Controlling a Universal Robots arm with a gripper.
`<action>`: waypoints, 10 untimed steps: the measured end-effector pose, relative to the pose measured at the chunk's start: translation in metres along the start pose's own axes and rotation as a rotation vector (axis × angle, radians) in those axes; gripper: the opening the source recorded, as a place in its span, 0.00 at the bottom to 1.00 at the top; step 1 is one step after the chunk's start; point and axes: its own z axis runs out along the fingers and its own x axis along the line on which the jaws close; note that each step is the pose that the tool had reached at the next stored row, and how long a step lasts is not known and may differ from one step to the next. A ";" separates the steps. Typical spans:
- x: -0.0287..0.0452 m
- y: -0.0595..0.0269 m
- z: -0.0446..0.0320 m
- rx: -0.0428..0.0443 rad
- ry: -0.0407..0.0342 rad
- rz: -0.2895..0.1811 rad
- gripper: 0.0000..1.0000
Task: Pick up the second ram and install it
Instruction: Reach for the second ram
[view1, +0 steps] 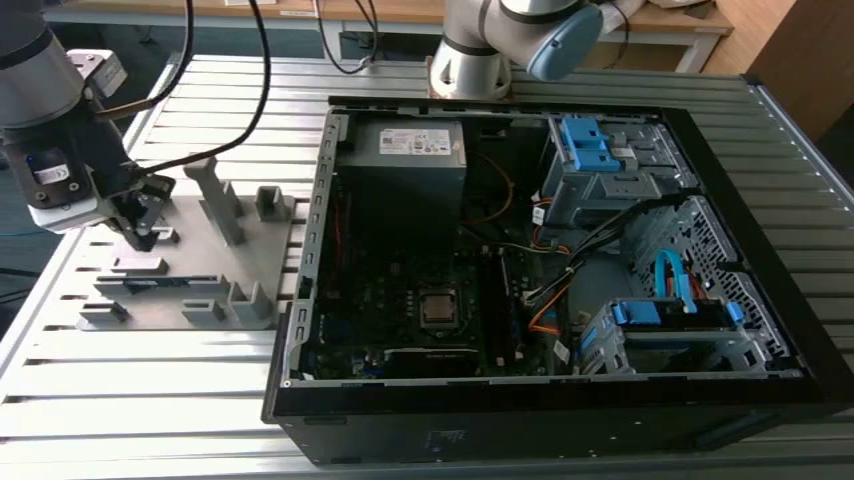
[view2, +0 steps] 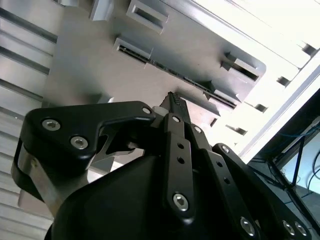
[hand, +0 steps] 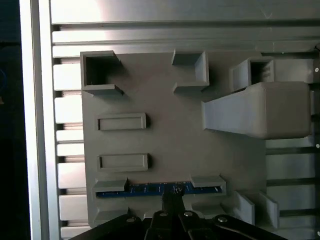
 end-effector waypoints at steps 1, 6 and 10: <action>0.0001 0.0000 0.0014 -0.0005 0.0000 -0.015 0.10; 0.0002 -0.0003 0.0095 -0.0020 0.0005 -0.070 0.10; 0.0004 -0.0013 0.0168 -0.0020 0.0019 -0.070 0.10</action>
